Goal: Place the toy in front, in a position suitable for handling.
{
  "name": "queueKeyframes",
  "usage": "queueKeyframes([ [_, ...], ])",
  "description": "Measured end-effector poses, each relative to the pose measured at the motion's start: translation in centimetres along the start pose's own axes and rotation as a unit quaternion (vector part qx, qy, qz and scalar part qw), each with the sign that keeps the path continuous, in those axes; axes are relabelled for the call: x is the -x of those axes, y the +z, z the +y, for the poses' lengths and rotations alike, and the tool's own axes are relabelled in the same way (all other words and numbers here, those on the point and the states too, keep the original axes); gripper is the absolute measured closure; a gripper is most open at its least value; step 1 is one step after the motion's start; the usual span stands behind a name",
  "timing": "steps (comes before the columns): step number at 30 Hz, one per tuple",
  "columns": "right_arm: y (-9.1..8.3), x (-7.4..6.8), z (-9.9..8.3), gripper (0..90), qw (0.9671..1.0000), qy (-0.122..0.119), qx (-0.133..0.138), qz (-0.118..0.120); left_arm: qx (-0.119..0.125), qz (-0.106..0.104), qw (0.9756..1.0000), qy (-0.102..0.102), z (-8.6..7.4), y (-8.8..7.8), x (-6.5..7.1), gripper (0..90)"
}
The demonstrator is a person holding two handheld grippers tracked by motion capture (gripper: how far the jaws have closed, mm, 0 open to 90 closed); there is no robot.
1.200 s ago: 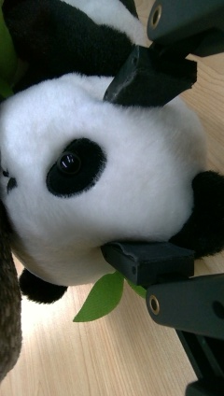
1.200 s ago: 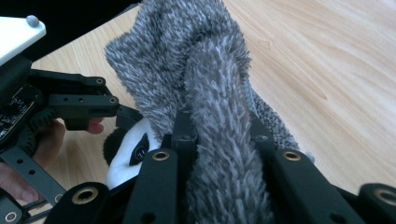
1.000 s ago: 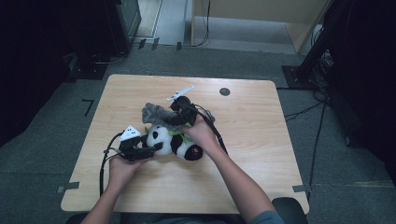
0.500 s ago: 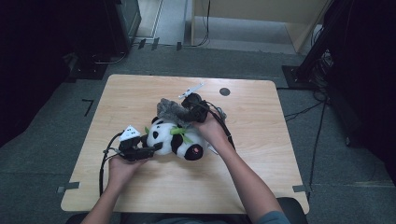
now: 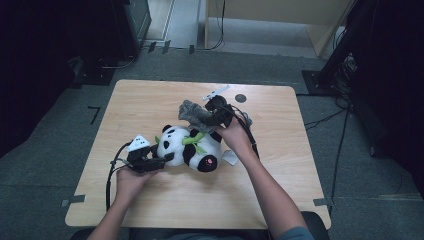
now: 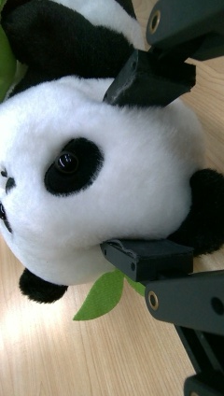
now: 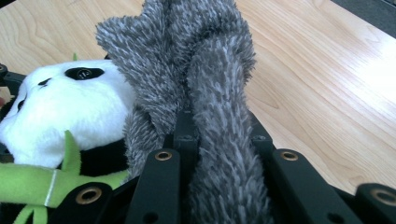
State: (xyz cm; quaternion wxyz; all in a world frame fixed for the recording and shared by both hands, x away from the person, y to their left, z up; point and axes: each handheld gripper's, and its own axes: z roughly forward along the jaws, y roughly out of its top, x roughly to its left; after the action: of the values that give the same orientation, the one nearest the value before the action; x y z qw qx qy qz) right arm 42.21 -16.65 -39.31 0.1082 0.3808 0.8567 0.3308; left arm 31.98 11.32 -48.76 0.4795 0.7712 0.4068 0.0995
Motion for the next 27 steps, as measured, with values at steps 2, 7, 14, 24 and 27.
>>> queueKeyframes([
  [2,-0.4,0.3,0.1,73.9,1.0,0.006,0.005,-0.002,0.0,0.0,1.0,-0.001,0.0,0.0,0.0,33.9],
  [7,-1.8,0.9,0.5,74.0,0.9995,0.011,0.03,-0.003,0.0,-0.001,1.0,0.001,-0.1,0.0,0.0,33.8],
  [14,-4.9,0.8,0.4,73.6,0.9973,0.012,0.072,0.012,0.002,0.0,1.0,0.003,-0.1,0.0,-0.1,33.7],
  [24,-6.4,-0.1,-2.0,72.9,0.9975,-0.004,0.068,0.017,0.0,0.002,1.0,-0.001,0.0,0.0,0.0,33.8],
  [27,-5.6,0.2,-3.4,72.5,0.9987,-0.003,0.05,0.009,0.0,0.003,1.0,-0.001,0.0,0.0,0.0,33.9],
])
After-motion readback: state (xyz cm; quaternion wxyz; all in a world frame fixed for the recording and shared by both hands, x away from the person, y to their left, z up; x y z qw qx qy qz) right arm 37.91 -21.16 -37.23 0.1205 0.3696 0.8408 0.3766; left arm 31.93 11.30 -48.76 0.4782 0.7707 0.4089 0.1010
